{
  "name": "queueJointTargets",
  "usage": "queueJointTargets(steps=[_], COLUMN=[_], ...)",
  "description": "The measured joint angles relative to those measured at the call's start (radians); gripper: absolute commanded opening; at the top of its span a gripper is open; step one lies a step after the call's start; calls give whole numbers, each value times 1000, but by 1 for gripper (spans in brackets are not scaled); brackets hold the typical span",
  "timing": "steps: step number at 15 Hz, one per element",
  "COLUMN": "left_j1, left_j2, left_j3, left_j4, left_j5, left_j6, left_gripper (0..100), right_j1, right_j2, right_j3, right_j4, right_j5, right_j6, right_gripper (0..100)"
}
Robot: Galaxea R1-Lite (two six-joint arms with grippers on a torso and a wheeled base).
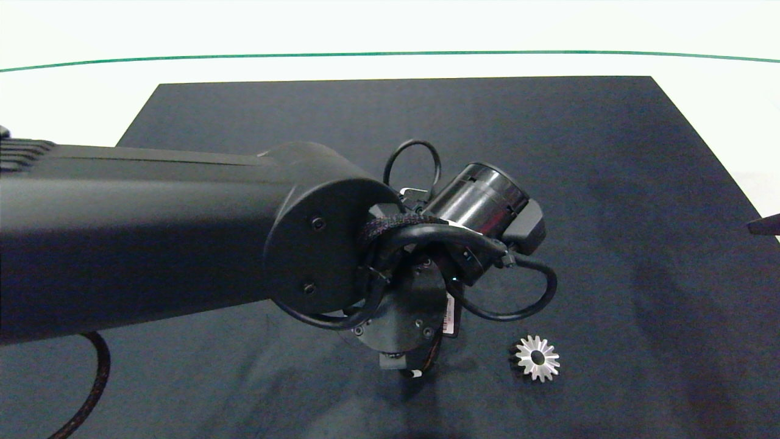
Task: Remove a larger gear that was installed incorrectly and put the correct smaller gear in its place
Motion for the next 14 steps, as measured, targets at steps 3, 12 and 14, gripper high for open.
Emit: queueJointTargets(steps=[3, 12, 14], left_j1=[1, -2, -2], left_j2=[6, 51, 53], left_j3=[-3, -39, -39], left_j4=[0, 1, 1], left_j5=[0, 1, 1], left_j6=[-1, -7, -7], left_gripper=[0, 0, 0], right_j1=[0, -2, -2], right_j2=[0, 2, 2], right_j3=[0, -2, -2], right_j4=[0, -3, -3], right_j5=[5, 12, 17], right_j6=[0, 0, 0], right_gripper=[100, 100, 100])
